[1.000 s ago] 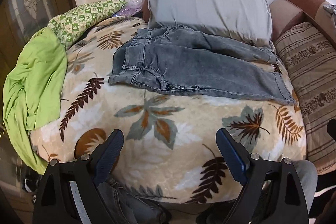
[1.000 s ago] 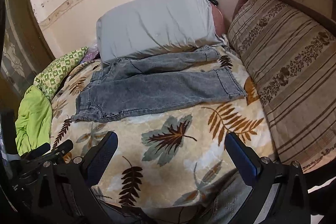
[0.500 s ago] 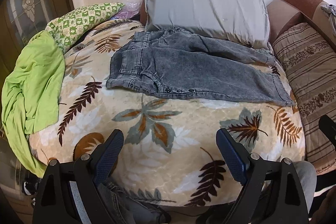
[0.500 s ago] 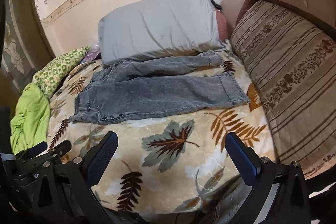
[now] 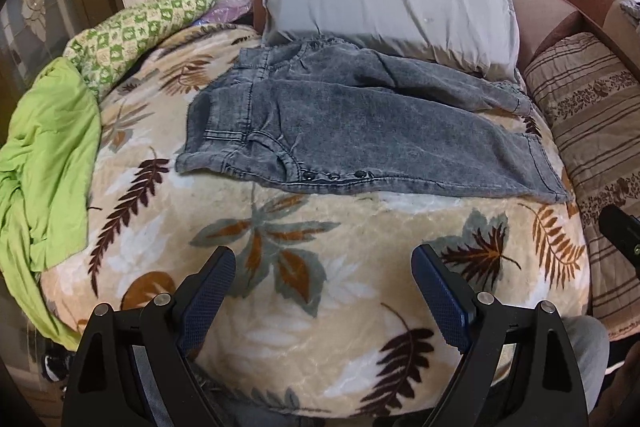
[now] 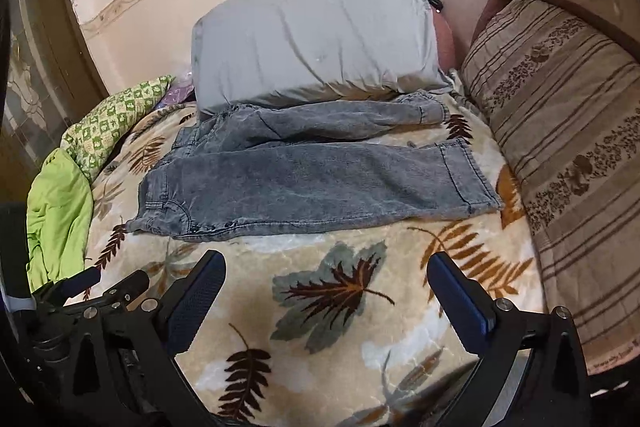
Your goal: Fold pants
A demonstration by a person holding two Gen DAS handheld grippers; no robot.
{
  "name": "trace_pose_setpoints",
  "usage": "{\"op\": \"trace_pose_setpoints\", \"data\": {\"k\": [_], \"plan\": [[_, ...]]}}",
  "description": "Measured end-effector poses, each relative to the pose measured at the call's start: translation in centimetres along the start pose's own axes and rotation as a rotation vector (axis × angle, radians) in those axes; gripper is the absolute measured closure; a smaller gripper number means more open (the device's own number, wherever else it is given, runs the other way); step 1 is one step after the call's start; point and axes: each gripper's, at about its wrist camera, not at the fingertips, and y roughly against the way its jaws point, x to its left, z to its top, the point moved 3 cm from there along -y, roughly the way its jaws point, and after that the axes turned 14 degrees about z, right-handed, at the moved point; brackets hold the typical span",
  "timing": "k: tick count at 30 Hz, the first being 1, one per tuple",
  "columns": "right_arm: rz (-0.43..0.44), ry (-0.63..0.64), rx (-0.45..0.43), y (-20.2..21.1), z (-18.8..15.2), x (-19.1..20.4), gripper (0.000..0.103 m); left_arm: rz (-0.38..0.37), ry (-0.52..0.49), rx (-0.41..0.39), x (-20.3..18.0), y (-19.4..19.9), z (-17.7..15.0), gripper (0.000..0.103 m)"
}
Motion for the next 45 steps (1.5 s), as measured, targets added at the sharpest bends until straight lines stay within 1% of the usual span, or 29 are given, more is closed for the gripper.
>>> {"op": "trace_pose_setpoints", "data": {"k": [4, 8, 13, 16, 18, 20, 25, 26, 29, 32, 34, 36, 39, 41, 43, 45], "plan": [[0.020, 0.001, 0.025, -1.7, 1.0, -0.4, 0.003, -0.042, 0.013, 0.020, -0.2, -1.8, 1.6, 0.013], [0.031, -0.005, 0.040, -3.6, 2.3, -1.1, 0.003, -0.049, 0.024, 0.015, -0.3, -3.9, 3.9, 0.013], [-0.018, -0.004, 0.050, -6.2, 3.9, -2.5, 0.003, -0.065, 0.033, 0.023, -1.0, -6.6, 7.1, 0.013], [0.003, -0.035, 0.053, -7.5, 5.1, -3.8, 0.003, -0.057, 0.019, 0.004, -1.9, -8.6, 8.8, 0.014], [-0.002, -0.045, 0.034, -8.1, 6.1, -4.5, 0.006, -0.082, 0.024, 0.005, -2.3, -9.8, 9.9, 0.015], [0.006, -0.049, 0.020, -8.5, 6.9, -4.9, 0.006, -0.112, 0.034, 0.004, -2.8, -10.9, 10.9, 0.016], [0.043, -0.090, 0.006, -9.9, 9.0, -6.1, 0.007, -0.141, 0.033, -0.001, -4.9, -13.1, 13.2, 0.016], [0.051, -0.109, 0.004, -10.3, 9.3, -6.6, 0.008, -0.151, 0.036, 0.001, -4.8, -13.4, 13.9, 0.016], [0.087, -0.154, 0.020, -11.4, 10.3, -7.9, 0.009, -0.164, 0.028, 0.005, -6.4, -14.5, 15.5, 0.016], [0.069, -0.146, 0.051, -12.9, 11.7, -9.0, 0.009, -0.176, 0.027, 0.023, -7.8, -16.2, 17.2, 0.016], [0.051, -0.141, 0.053, -13.5, 12.5, -9.6, 0.009, -0.195, 0.031, 0.043, -9.0, -17.1, 18.2, 0.016], [0.060, -0.132, 0.060, -14.2, 13.4, -10.1, 0.009, -0.200, 0.024, 0.047, -9.5, -18.4, 18.8, 0.016], [0.045, -0.106, 0.058, -15.4, 14.7, -10.9, 0.009, -0.170, 0.010, 0.020, -9.9, -19.8, 18.8, 0.016], [0.069, -0.120, 0.058, -16.2, 15.3, -11.7, 0.010, -0.161, -0.002, 0.031, -10.2, -21.0, 18.6, 0.016], [0.062, -0.132, 0.060, -17.0, 15.8, -12.7, 0.010, -0.170, 0.004, 0.053, -10.8, -21.6, 18.4, 0.017], [0.038, -0.130, 0.071, -18.1, 16.6, -13.7, 0.010, -0.197, 0.028, 0.061, -10.5, -21.9, 18.6, 0.017]]}}
